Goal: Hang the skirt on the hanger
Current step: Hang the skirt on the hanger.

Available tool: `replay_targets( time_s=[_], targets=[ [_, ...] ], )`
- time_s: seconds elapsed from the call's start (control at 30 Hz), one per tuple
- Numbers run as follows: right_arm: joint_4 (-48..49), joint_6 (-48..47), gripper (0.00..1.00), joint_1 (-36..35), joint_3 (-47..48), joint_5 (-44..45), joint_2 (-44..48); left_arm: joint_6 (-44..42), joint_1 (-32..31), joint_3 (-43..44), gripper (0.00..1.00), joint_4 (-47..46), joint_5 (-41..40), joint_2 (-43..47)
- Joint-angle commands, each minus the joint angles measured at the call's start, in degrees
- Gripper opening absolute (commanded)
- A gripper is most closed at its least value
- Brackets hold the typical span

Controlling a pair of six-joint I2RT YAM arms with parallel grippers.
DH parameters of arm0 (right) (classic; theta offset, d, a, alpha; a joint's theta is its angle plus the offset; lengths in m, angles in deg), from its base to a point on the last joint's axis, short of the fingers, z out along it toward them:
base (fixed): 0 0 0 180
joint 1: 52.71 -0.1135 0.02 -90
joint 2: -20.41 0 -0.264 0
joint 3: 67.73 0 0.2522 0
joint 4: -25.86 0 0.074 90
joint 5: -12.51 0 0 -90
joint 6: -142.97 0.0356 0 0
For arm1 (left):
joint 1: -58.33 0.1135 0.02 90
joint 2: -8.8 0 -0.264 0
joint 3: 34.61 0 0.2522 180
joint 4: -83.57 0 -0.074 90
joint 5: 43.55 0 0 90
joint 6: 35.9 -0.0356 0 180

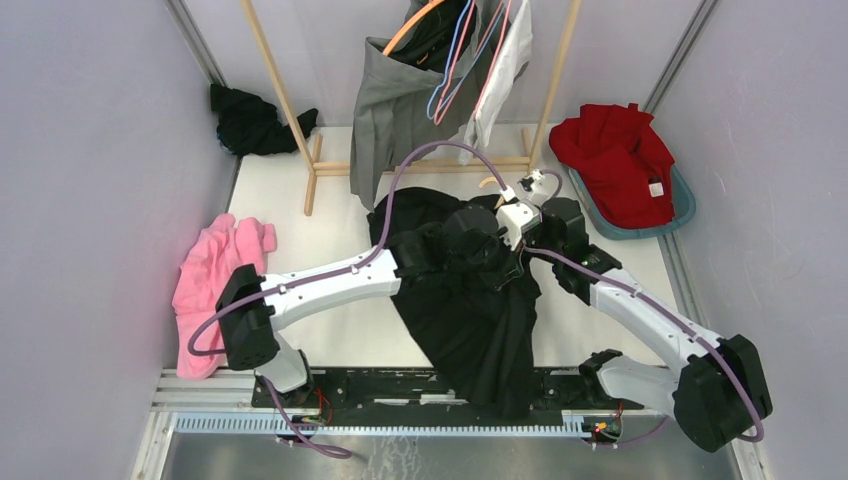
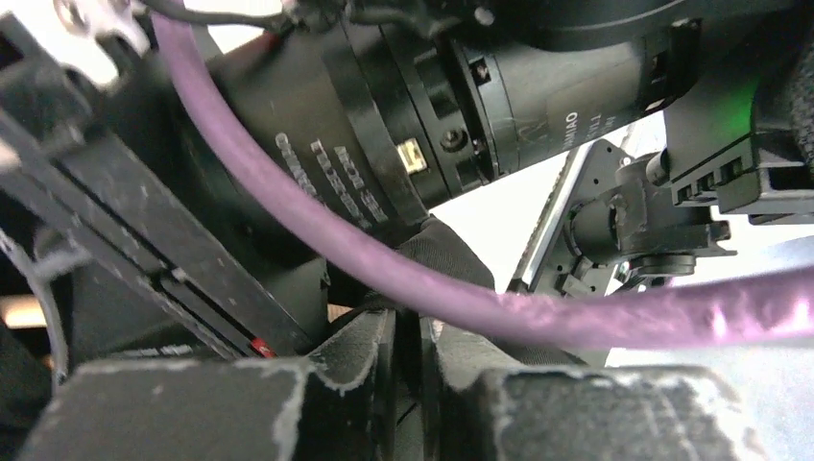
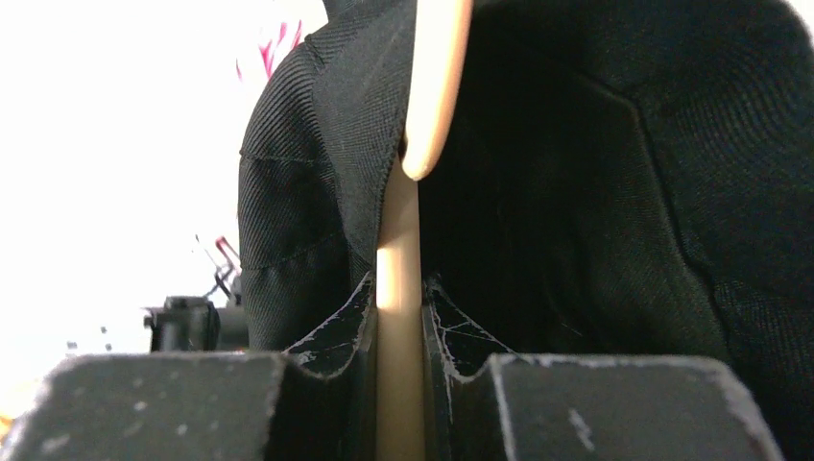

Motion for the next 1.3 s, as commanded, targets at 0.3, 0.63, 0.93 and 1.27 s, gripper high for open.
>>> replay_targets(
  time_s=[0.3,0.63,0.93,1.27],
  targets=[
    [-7.4,-17.5,0.01,-2.6,2.9,-9.3,-4.5,-0.8,3.6,0.0,0.5,-4.3,-12.2,11.9],
    [-0.2,-16.8,0.01,-2.8,-1.6,-11.3,-5.1,8.1,12.0,-2.2,0.66,15.8,-22.8,18.3],
    [7.0,-13.7,0.01,-2.9,-6.0,-10.7,-2.2,14.3,19.6,-16.3,0.67,16.5,-22.3,15.6],
    [7.9,-12.6,0.01,-2.9,-7.4,-11.9,2.5,7.9,22.5,-20.8,0.65,7.9,-21.5,14.1]
  ],
)
